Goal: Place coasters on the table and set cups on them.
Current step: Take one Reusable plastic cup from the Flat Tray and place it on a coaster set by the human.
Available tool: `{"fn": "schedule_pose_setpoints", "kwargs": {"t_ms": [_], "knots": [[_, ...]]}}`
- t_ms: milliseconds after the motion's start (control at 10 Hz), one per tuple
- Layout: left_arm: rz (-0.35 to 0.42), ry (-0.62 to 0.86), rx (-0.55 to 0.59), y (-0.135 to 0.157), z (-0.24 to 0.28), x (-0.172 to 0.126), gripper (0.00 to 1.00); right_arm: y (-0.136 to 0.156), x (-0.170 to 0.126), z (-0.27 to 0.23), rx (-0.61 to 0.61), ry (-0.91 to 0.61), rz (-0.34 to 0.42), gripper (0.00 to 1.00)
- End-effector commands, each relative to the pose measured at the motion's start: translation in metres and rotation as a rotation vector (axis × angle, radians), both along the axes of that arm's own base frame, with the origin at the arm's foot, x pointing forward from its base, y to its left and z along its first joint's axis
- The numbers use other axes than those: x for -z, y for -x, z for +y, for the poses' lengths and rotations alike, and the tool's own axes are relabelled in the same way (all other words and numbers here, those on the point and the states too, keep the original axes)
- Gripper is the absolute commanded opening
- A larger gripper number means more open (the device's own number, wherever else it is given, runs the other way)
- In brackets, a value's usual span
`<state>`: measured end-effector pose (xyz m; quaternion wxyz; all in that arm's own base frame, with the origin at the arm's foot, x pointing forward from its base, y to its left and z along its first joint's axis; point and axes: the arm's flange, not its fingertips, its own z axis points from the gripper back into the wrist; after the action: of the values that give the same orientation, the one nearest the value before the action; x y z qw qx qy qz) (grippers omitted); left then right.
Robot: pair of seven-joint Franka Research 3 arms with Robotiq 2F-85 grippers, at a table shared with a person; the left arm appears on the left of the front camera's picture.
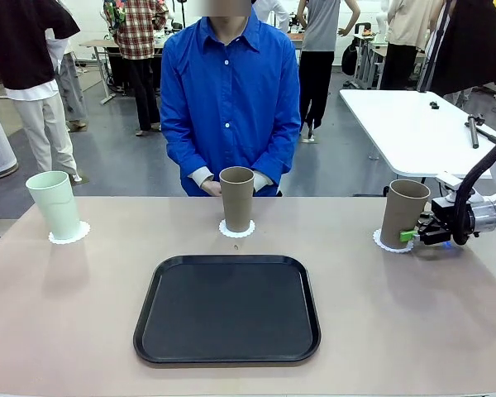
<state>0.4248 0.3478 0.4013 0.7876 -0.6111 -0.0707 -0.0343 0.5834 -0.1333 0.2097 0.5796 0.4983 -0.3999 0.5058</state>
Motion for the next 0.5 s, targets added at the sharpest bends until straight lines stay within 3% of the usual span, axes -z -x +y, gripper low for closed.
{"fn": "schedule_pose_setpoints", "kwargs": {"t_ms": [0, 400], "knots": [[0.004, -0.005, -0.002, 0.001, 0.001, -0.002, 1.0, -0.009, -0.001, -0.007, -0.027, -0.001, 0.029, 1.0], [0.004, -0.005, -0.002, 0.001, 0.001, -0.002, 1.0, -0.009, -0.004, -0.022, -0.009, 0.007, 0.03, 1.0]]}}
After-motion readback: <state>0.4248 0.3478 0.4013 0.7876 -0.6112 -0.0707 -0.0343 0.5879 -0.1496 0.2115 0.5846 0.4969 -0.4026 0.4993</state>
